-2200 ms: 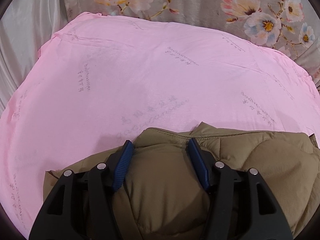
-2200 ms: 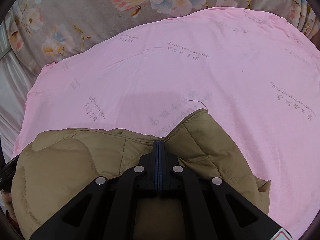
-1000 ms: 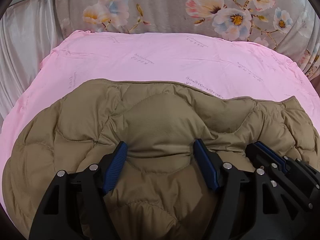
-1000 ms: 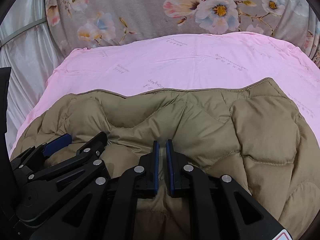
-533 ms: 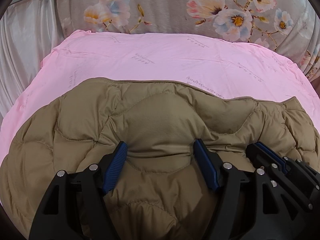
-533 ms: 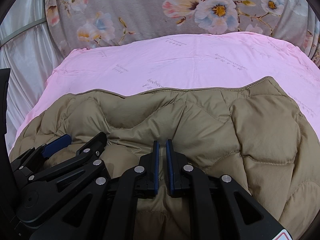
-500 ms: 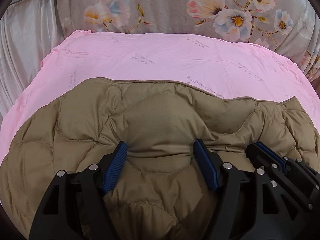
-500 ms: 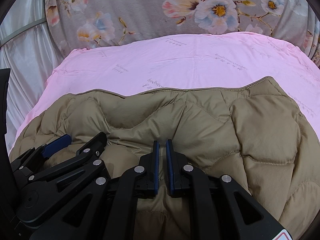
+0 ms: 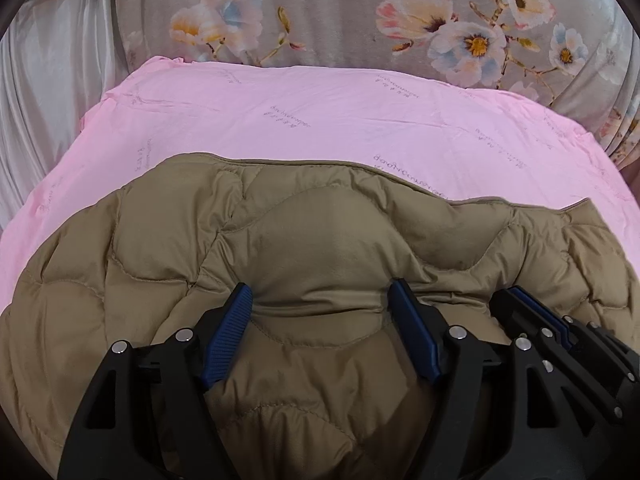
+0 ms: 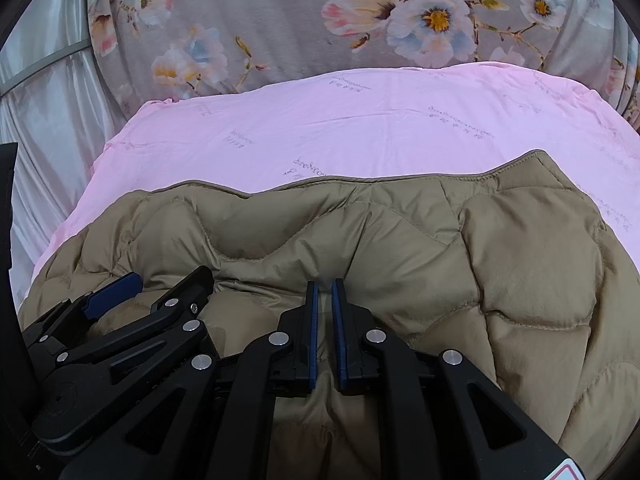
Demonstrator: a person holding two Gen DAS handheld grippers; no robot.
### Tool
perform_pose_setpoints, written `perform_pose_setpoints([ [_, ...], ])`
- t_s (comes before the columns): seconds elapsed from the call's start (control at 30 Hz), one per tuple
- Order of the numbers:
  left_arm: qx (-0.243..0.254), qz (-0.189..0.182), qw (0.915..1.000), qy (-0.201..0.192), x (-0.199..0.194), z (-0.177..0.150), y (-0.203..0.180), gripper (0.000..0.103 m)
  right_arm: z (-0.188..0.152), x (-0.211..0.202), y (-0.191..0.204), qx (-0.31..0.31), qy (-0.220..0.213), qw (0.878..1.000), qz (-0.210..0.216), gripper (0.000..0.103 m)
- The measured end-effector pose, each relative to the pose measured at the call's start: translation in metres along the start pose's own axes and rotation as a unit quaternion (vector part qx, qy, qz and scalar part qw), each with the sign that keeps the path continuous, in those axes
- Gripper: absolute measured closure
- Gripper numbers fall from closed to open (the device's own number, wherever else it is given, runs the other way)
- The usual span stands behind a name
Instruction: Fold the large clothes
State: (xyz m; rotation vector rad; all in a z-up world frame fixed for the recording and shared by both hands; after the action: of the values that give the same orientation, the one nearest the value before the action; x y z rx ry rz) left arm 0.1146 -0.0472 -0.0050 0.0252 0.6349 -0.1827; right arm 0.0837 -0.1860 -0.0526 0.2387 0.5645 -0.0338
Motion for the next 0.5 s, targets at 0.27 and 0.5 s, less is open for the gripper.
perform_pose_setpoints([
  [0.27,-0.06,-0.031,0.9973,-0.03,-0.096,-0.017,0.057,0.016,-0.012,-0.064,0.04,-0.017,-0.009,0.997,0.078,0.089],
  [0.5,-0.152,0.012,0.9883,-0.005,-0.149,-0.057,0.162,0.016,-0.044,-0.057,0.059,-0.038,0.016,0.997,0.069,0.089],
])
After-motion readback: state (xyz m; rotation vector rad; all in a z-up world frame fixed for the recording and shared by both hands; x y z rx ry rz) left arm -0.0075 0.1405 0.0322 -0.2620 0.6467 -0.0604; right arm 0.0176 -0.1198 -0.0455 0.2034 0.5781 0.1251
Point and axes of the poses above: each gripper's, at about its wrist camera, not at the fingertips, and x roughly the way its jaws point, y to its left, z to its top, the point moved 3 cm from there along x, roughly the way its jaws point, and after that the axes turned 7 degrees about -y, right-handed, at the moved point
